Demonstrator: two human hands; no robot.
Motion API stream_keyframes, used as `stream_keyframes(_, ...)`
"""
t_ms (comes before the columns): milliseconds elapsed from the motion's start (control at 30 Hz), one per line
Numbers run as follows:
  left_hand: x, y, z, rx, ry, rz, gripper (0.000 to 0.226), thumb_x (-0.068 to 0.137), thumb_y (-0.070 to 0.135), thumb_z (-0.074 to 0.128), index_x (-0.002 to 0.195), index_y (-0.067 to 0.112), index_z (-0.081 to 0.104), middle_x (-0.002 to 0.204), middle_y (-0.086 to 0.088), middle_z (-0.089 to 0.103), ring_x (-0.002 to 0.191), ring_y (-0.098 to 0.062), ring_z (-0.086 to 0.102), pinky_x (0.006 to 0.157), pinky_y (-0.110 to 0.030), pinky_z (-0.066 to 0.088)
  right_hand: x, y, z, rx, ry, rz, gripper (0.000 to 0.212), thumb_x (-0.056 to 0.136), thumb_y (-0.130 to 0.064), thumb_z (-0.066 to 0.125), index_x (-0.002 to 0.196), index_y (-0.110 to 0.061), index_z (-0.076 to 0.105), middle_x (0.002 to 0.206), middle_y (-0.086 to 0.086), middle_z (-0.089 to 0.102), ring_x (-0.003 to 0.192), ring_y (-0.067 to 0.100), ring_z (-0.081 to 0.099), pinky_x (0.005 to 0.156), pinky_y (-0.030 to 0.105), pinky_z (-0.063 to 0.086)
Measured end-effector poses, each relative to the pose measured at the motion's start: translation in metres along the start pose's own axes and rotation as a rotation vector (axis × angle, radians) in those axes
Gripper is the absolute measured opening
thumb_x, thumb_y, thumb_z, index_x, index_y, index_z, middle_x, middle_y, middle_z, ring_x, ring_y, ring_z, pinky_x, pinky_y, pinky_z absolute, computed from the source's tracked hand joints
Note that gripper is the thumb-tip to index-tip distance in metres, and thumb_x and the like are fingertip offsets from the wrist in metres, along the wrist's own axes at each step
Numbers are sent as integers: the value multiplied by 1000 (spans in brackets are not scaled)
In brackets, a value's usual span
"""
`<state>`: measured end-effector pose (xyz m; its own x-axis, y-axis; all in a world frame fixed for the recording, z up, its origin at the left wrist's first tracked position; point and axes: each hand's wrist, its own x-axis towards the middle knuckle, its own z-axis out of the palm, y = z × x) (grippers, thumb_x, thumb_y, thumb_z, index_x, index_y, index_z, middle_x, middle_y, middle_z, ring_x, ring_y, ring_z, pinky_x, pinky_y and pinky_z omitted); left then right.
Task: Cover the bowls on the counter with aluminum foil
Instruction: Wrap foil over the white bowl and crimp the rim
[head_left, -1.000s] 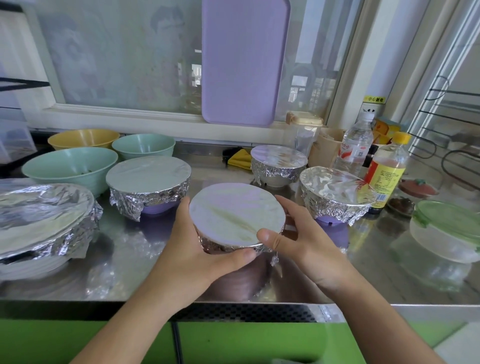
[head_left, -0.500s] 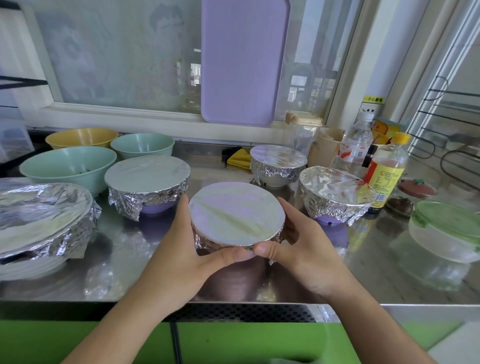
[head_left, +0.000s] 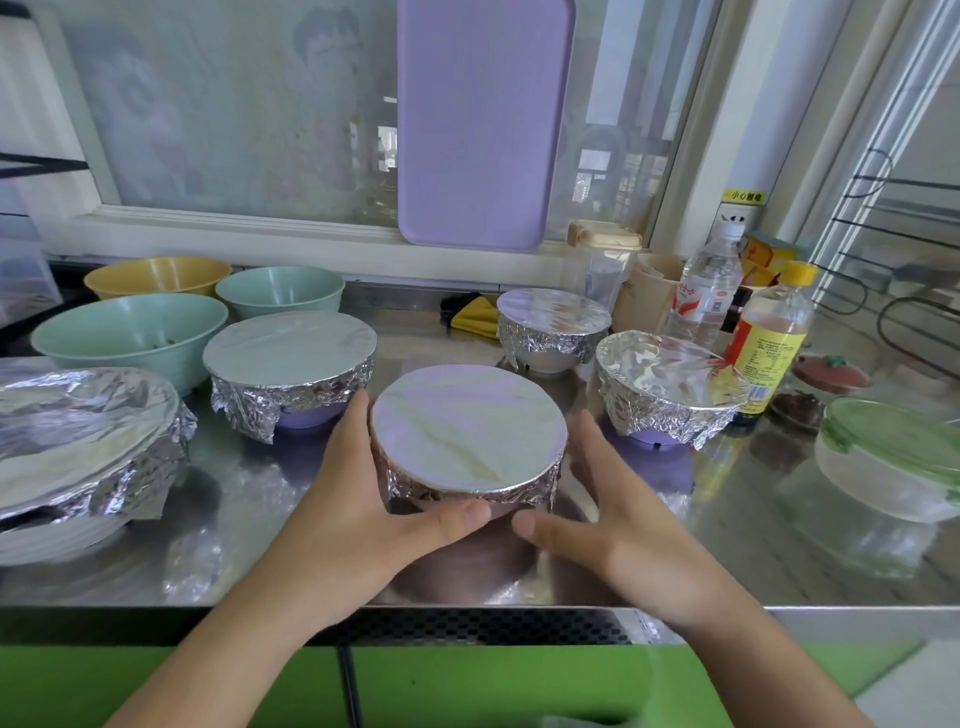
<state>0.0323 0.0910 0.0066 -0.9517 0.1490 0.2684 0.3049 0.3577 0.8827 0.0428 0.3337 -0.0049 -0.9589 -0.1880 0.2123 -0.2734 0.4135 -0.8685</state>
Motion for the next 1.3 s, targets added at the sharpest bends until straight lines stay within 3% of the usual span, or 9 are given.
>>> stream_keyframes(100, 6, 1, 0, -27, 5, 1, 113, 50, 73, 91, 144, 46, 34, 141, 33, 50, 124, 22, 45, 104, -13, 40, 3, -12, -3, 30, 25, 57, 98, 79, -36, 89, 150, -49, 24, 115, -69, 40, 116, -39, 37, 91, -6, 34)
stream_keyframes(167, 6, 2, 3, -22, 0, -23, 139, 49, 79, 87, 161, 38, 16, 155, 31, 36, 136, 15, 35, 110, -20, 31, 5, -20, 3, 31, 10, 66, 89, 82, -23, 90, 129, -61, 24, 111, -61, 51, 112, -36, 44, 87, -5, 36)
stream_keyframes(267, 6, 2, 11, -30, 23, -48, 156, 48, 83, 84, 165, 35, -7, 163, 27, 25, 143, 13, 24, 108, -13, 23, 5, -22, 18, 97, 54, 86, 124, 79, -23, 93, 150, -51, -5, 123, -50, 56, 116, -35, 43, 87, -6, 36)
stream_keyframes(467, 4, 6, 21, -39, 89, -20, 103, 48, 57, 90, 118, 68, 14, 125, 45, 38, 109, 43, 31, 83, 11, 26, 2, -31, 39, 223, 131, 49, 128, 77, -14, 92, 163, -29, -1, 126, -36, 64, 116, -19, 59, 85, 3, 48)
stream_keyframes(733, 0, -7, 11, -70, 68, -21, 101, 49, 50, 97, 129, 57, 35, 124, 51, 52, 117, 29, 46, 89, 3, 37, -2, -8, 32, 207, 38, 39, 93, 78, 5, 87, 147, -37, 39, 132, -23, 67, 126, 0, 62, 97, 17, 52)
stream_keyframes(867, 6, 1, -7, -112, 24, -68, 118, 53, 70, 89, 149, 41, 27, 131, 49, 43, 111, 42, 34, 90, 9, 29, 12, -1, 5, 344, 102, 73, 93, 64, -32, 97, 145, -38, 52, 153, -13, 57, 136, -3, 54, 112, 27, 45)
stream_keyframes(1000, 30, 9, -13, -49, 141, -15, 87, 83, 78, 60, 157, 38, 39, 157, 27, 38, 142, 13, 34, 125, -29, 26, 42, -14, -10, 375, 199, 104, 65, 82, -65, 67, 143, -42, 60, 148, -25, 58, 139, -3, 51, 122, 34, 34)
stream_keyframes(1167, 76, 14, -9, 47, 68, -16, 37, 107, 52, 46, 132, 36, 67, 121, 31, 63, 106, 21, 57, 93, -6, 40, 75, -22, 4, 315, 184, 129, 38, 111, -41, 44, 139, -29, 67, 131, -12, 73, 119, 4, 68, 104, 26, 48)
stream_keyframes(1300, 90, -5, -1, -132, 78, -154, 49, 84, 68, 53, 111, 35, 77, 113, 19, 76, 109, 0, 70, 112, -41, 47, 78, -12, 9, 331, 227, 134, 33, 110, -42, 45, 124, -33, 74, 119, -21, 75, 116, -4, 66, 88, 16, 53)
